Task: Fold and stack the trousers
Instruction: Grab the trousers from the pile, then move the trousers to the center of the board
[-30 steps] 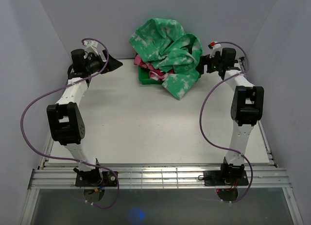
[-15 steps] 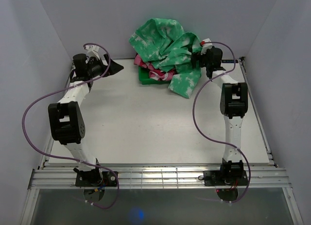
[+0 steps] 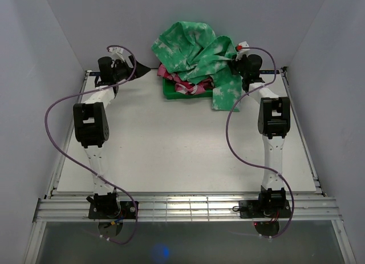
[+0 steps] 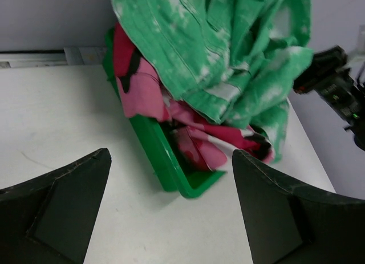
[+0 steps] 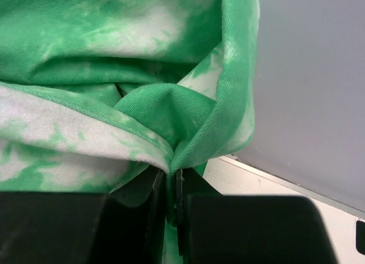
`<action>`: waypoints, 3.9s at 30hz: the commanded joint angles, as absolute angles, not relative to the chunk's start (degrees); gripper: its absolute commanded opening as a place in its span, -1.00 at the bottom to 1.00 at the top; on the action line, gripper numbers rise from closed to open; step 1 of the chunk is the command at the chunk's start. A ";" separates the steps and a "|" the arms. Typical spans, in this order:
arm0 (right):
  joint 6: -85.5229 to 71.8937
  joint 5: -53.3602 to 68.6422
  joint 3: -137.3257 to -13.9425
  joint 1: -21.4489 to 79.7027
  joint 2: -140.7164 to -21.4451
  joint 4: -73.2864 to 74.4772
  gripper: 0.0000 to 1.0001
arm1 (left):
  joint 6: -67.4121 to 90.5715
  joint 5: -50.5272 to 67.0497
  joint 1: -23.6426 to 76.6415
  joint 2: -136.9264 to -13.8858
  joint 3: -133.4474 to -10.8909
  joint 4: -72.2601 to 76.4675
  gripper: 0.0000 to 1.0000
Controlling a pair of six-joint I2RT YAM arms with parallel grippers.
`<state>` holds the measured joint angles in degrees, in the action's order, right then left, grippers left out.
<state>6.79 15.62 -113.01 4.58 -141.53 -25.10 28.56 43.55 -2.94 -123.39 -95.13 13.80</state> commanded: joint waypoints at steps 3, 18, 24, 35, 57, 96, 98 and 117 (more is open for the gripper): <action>10.45 18.80 -107.60 4.13 -132.99 -32.69 -0.85 | 33.13 34.38 -0.97 -133.66 -111.05 22.92 0.96; 14.33 22.59 -101.43 5.01 -126.74 -31.20 -0.84 | 41.39 25.24 3.25 -163.55 -137.97 49.31 0.96; 16.34 25.75 -100.02 5.45 -124.11 -28.48 -0.85 | 43.86 21.28 5.53 -168.47 -142.64 52.73 0.91; 19.60 31.01 -96.24 6.33 -118.04 -21.20 -0.85 | 46.23 18.28 9.58 -169.37 -145.28 57.04 0.54; 18.98 27.60 -102.74 6.15 -103.10 -14.41 -0.85 | 43.60 34.18 6.60 -137.92 -117.69 61.09 -1.00; 64.51 19.87 -33.86 3.60 -41.30 28.13 -0.85 | -18.10 51.07 -24.87 -67.05 -55.90 -29.88 -1.00; 64.86 18.64 -32.26 3.69 -43.23 26.55 -0.85 | -19.86 48.26 -24.87 -71.09 -56.86 -30.49 -1.00; 66.87 14.59 -34.01 3.69 -46.85 34.71 0.79 | -56.44 52.92 -23.21 -84.12 -95.78 -80.42 0.96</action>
<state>64.93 14.31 -30.33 3.77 -49.71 31.11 -48.03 47.46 -24.51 -85.91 -88.95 -66.08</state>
